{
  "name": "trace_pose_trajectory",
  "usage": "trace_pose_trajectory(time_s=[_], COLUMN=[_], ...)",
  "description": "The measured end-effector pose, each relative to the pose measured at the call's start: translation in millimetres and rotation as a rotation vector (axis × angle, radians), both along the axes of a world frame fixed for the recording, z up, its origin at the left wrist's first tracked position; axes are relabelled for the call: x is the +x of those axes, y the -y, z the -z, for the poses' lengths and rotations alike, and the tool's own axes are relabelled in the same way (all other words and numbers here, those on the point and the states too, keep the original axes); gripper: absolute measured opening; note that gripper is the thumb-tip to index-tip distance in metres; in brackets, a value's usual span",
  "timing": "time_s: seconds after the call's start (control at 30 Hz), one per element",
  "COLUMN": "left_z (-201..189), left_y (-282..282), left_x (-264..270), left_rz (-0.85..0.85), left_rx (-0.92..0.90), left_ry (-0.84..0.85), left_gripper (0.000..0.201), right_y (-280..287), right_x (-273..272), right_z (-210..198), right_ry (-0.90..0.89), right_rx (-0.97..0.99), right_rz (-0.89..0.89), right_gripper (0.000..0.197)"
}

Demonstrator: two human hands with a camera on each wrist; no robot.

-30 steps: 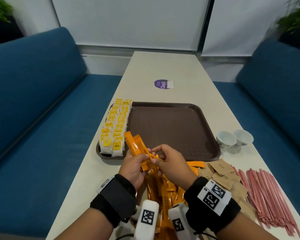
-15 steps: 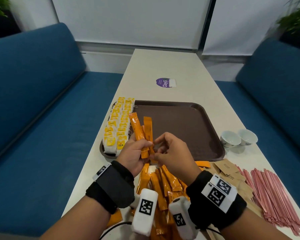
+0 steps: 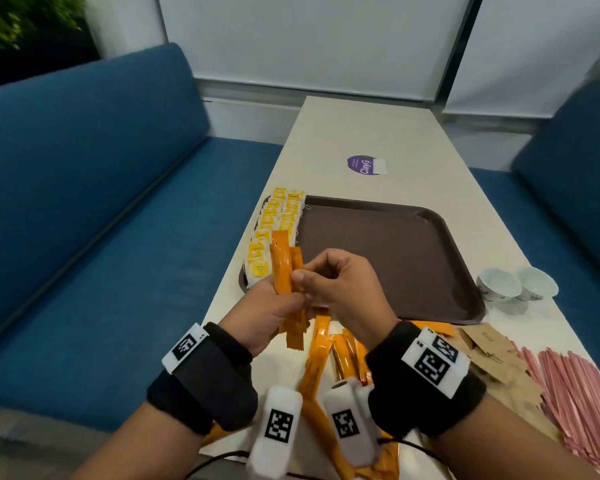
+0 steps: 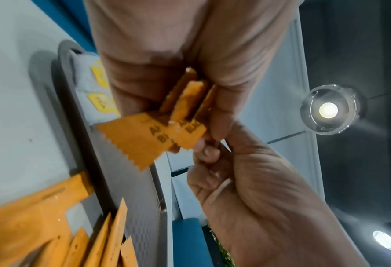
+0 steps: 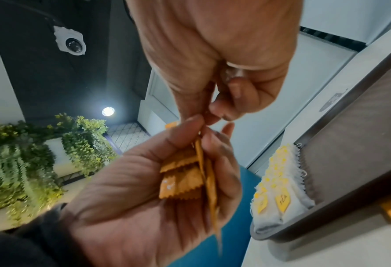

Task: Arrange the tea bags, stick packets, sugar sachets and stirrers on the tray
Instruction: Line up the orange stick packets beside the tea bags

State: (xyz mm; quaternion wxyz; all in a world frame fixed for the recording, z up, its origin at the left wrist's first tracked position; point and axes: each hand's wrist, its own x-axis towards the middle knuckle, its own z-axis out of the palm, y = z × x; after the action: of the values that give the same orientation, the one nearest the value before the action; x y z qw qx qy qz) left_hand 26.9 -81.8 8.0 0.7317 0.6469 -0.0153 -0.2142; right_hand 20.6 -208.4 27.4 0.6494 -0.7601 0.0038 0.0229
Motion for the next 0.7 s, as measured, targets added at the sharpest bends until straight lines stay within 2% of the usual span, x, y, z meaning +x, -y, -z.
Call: trace_pose_trajectory(time_s=[0.1,0.13,0.17,0.23,0.33,0.43,0.5,0.63,0.7], left_z=[5,7,10,14,22,28,29,30,29], left_y=[-23,-32,-41,-59,-79,-89,-91,-93,-93], left_x=[0,0,0,0,-3,-7,-10,-14,-14], left_rz=[-0.182,-0.242,-0.29,-0.367,-0.439,-0.477,-0.495,-0.509,-0.506], left_rx=[-0.016,-0.028,-0.033,-0.025,-0.013,-0.001,0.011,0.043,0.04], left_ry=[-0.057,-0.074,-0.088,-0.109,-0.138,-0.159,-0.157,-0.147,-0.147], left_gripper=[0.012,0.011,0.012,0.015,0.021,0.021,0.021,0.023,0.025], right_y=[-12,-17,-20,-30,-53,-76,-86,-85,-75], right_x=[-3,-6,-10,-18,-30,-38,-40,-37,-34], right_z=[9,11,14,21,32,39,41,40,36], right_ry=[0.076,0.078,0.067,0.062,0.149,0.177,0.163,0.094,0.07], right_rx=[-0.227,-0.33,-0.449,-0.757,-1.095,-1.242,-1.292,-1.343,-1.351], right_rz=[0.039,-0.007,-0.101,-0.4,-0.742,-0.873,-0.908,-0.901,-0.842], right_gripper=[0.017,0.014,0.011,0.008,0.025,0.028,0.022,0.02,0.019])
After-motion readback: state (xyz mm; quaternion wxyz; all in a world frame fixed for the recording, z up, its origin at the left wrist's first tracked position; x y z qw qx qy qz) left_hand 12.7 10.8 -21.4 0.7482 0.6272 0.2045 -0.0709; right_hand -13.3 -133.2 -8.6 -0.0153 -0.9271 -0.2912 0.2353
